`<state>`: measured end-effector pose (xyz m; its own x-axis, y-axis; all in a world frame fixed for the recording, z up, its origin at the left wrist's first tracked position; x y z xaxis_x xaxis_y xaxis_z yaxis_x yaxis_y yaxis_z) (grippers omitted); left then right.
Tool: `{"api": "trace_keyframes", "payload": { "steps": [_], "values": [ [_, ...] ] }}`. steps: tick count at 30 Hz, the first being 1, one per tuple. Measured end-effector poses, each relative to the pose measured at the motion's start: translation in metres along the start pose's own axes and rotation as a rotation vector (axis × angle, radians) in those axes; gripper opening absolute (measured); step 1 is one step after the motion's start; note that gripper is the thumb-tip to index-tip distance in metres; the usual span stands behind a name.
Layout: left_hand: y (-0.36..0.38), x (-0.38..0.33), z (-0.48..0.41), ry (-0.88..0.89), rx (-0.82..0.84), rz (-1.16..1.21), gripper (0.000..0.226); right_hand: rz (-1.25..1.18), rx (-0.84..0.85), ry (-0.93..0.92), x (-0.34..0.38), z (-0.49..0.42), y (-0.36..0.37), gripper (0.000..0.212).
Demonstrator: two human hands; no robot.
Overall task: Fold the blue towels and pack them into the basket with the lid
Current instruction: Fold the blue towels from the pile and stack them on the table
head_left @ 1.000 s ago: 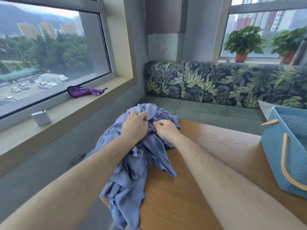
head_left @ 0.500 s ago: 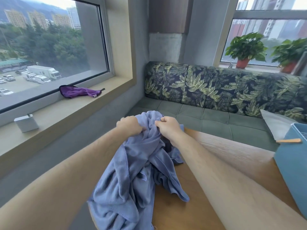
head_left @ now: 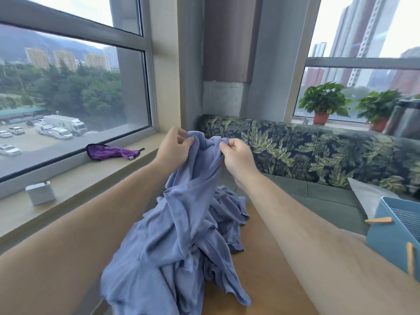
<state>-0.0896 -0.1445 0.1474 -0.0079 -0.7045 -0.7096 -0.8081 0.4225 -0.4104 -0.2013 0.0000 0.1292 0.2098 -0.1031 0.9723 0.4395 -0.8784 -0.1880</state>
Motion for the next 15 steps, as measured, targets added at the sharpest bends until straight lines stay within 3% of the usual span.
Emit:
{"api": "trace_keyframes", "payload": {
  "steps": [4,8,11,15],
  "values": [
    [0.001,-0.088,-0.006,0.108,-0.071,0.184,0.015,-0.046,-0.086,-0.159,0.057,0.012,-0.058,0.019],
    [0.03,-0.149,0.01,0.16,-0.037,0.282,0.014,-0.021,-0.162,-0.26,0.076,0.038,-0.132,0.007],
    [0.067,-0.165,0.04,0.139,0.028,0.306,0.013,0.057,-0.18,-0.206,0.049,0.06,-0.178,0.008],
    [0.13,-0.137,0.116,0.001,0.187,0.33,0.013,0.166,-0.166,0.035,-0.051,0.109,-0.225,0.013]
  ]
}}
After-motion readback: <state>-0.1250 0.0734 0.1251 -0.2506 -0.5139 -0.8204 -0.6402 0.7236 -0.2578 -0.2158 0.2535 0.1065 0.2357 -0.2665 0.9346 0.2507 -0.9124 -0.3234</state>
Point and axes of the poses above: each hand's wrist, its own z-axis away from the middle knuckle, its own y-axis out of the palm, x = y × z, the point moved 2 cm from there along -z, towards the middle knuckle, and after that the axes turned 11 degrees about y, right-handed, at the moved point
